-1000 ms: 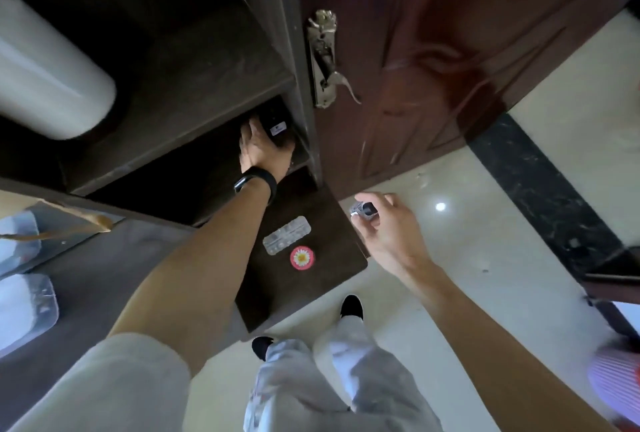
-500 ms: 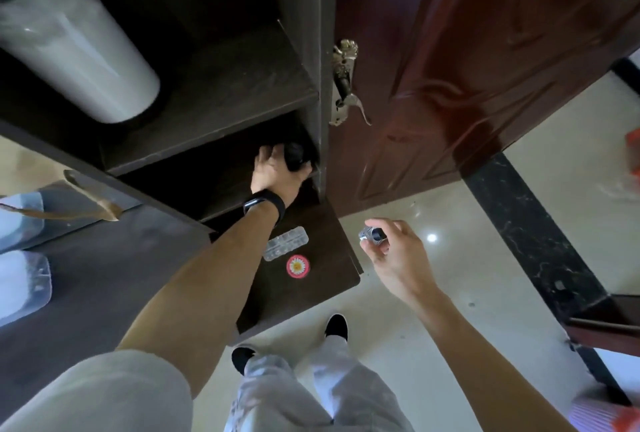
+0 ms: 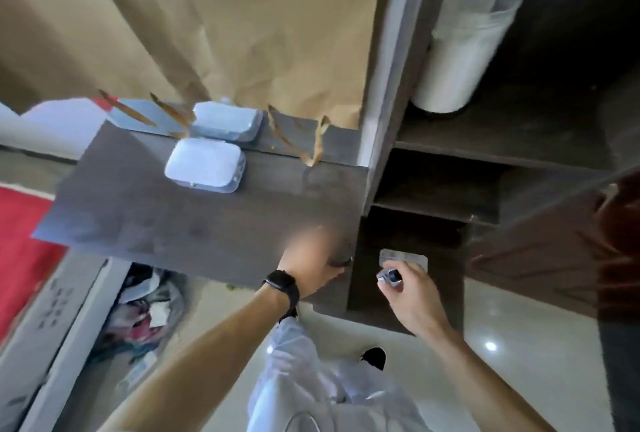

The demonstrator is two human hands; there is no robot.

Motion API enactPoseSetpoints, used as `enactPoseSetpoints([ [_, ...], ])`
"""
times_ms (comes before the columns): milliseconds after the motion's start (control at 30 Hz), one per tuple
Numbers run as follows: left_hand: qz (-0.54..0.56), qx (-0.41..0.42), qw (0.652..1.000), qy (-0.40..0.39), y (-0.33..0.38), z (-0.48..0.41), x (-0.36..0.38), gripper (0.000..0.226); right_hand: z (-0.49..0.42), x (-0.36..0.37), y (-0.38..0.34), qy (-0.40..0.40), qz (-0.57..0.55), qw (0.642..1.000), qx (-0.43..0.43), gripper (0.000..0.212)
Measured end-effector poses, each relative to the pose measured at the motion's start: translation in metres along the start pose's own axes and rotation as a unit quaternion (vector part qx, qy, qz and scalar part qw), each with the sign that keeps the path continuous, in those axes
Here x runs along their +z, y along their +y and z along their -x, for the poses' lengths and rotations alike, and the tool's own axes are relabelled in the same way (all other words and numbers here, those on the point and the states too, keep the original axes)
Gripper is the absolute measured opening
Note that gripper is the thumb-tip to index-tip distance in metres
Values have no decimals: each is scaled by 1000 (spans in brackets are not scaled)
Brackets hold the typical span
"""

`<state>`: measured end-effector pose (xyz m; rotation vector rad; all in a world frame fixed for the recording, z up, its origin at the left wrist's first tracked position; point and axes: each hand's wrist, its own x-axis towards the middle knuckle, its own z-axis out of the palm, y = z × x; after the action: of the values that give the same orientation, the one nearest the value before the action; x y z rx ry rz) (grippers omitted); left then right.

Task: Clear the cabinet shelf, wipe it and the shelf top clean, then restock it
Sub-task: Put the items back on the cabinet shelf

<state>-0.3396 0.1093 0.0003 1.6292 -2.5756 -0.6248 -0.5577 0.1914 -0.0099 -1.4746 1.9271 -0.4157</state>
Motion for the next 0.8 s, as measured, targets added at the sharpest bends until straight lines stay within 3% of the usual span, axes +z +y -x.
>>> enactPoseSetpoints([
  [133, 62, -108, 992, -2, -71, 19, -2, 59, -33, 39, -49, -22, 15, 1000, -2, 25],
  [267, 110, -144, 983, -12, -125, 25, -1, 60, -65, 79, -83, -2, 13, 1000, 27, 30],
  [500, 139, -104, 984, -34, -167, 10, 2, 68, -91, 119, -111, 9, 56, 996, 75, 34],
  [600, 130, -97, 987, -5, -170, 16, 3, 85, -81, 124, -113, 31, 53, 994, 88, 55],
  [667, 115, -89, 988, 56, -173, 30, 4, 78, -65, 127, -108, 79, 63, 993, 65, 67],
  [733, 79, -41, 991, 101, -176, 49, 8, 64, -44, 128, -99, 120, 99, 988, 23, 66],
  [800, 30, 15, 996, 84, -178, 66, 16, 66, -24, 129, -90, 115, 148, 982, -35, 64],
])
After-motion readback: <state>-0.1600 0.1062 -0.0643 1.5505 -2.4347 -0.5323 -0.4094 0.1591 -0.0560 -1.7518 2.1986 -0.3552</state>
